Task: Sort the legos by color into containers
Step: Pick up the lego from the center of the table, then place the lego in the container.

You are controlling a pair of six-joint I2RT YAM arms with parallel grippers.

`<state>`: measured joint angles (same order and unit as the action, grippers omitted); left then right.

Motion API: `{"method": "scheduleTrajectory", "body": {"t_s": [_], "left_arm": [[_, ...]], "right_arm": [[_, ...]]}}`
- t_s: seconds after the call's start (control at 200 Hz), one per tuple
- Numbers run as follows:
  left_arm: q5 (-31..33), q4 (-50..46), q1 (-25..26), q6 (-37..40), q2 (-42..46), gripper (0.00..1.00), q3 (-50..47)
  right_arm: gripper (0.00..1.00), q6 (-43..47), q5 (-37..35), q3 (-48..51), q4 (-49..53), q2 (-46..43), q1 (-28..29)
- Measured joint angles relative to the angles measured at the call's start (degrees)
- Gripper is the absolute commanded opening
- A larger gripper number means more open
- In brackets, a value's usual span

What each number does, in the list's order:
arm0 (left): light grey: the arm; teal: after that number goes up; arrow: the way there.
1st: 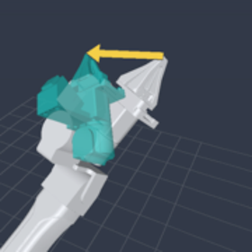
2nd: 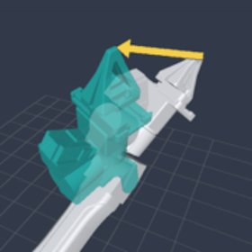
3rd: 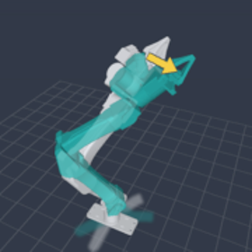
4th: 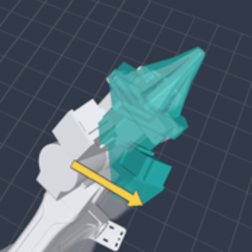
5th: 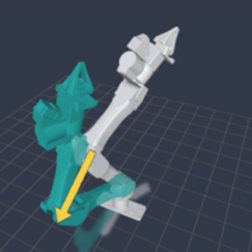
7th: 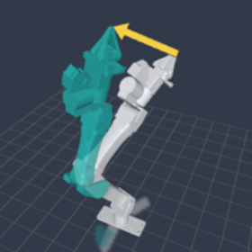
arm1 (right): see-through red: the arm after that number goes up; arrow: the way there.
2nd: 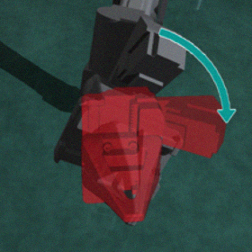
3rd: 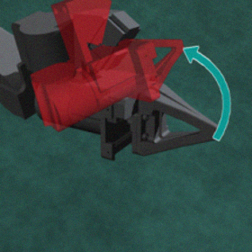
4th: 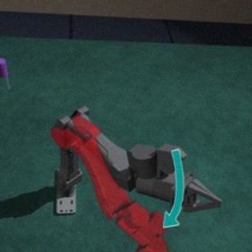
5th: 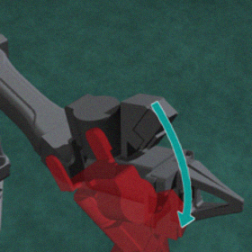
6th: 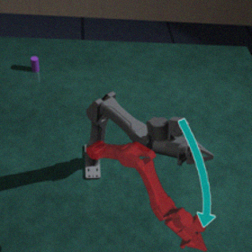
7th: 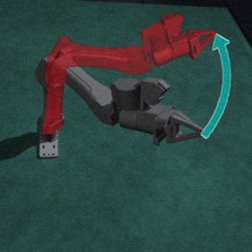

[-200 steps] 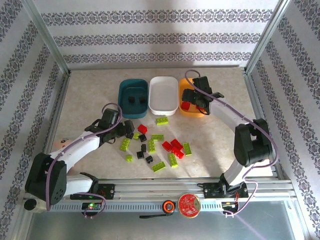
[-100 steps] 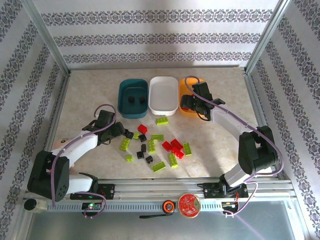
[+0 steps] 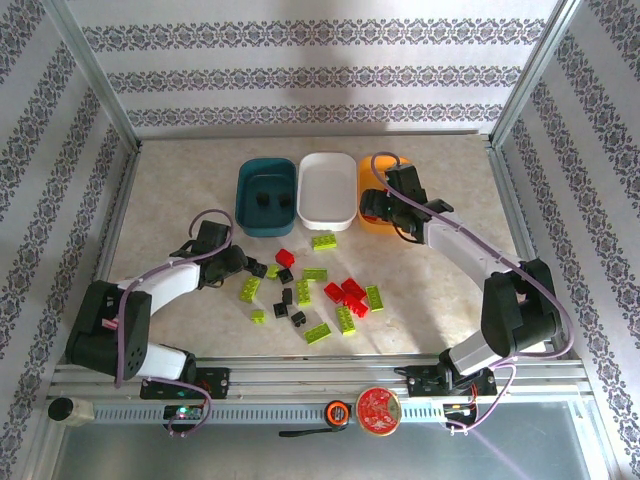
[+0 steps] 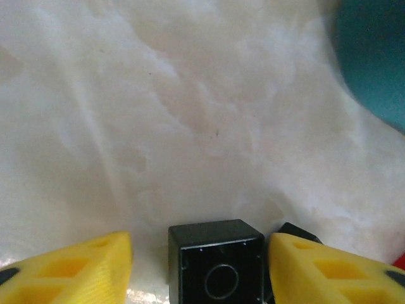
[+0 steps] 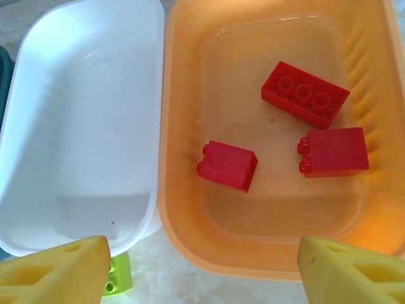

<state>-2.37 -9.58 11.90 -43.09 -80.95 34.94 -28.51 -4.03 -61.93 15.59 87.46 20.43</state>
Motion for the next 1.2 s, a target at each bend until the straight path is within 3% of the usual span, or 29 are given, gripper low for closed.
{"method": "scheduleTrajectory", "body": {"t_s": [0.245, 0.44, 0.61, 0.72, 1.019, 1.199], "left_arm": [[0.8, 0.3, 0.0, -0.5, -0.6, 0.28, 0.0], [-0.3, -0.2, 0.1, -0.6, 1.4, 0.23, 0.0], [2.9, -4.6, 4.7, 0.9, 6.4, 0.27, 6.5], [3.8, -4.5, 6.2, 2.0, 3.8, 0.27, 15.8], [4.9, -4.4, 5.6, 4.6, -22.5, 0.32, 40.3], [4.5, -7.1, 4.9, 6.1, -33.4, 0.53, 49.4]], "right_arm": [[0.78, 0.0, 0.0, 0.7, 0.0, -0.2, 0.0], [0.78, -0.1, 0.0, 1.9, -0.2, -1.4, 0.0], [0.78, -0.3, 0.0, 3.8, -0.9, -3.4, 0.0], [0.78, -0.7, 0.0, 4.4, -1.2, -3.6, 0.1], [0.78, -1.1, 0.0, 8.3, -1.4, -7.1, 2.6], [0.8, -1.1, 0.2, 11.9, -1.2, -11.3, 4.6]]}}
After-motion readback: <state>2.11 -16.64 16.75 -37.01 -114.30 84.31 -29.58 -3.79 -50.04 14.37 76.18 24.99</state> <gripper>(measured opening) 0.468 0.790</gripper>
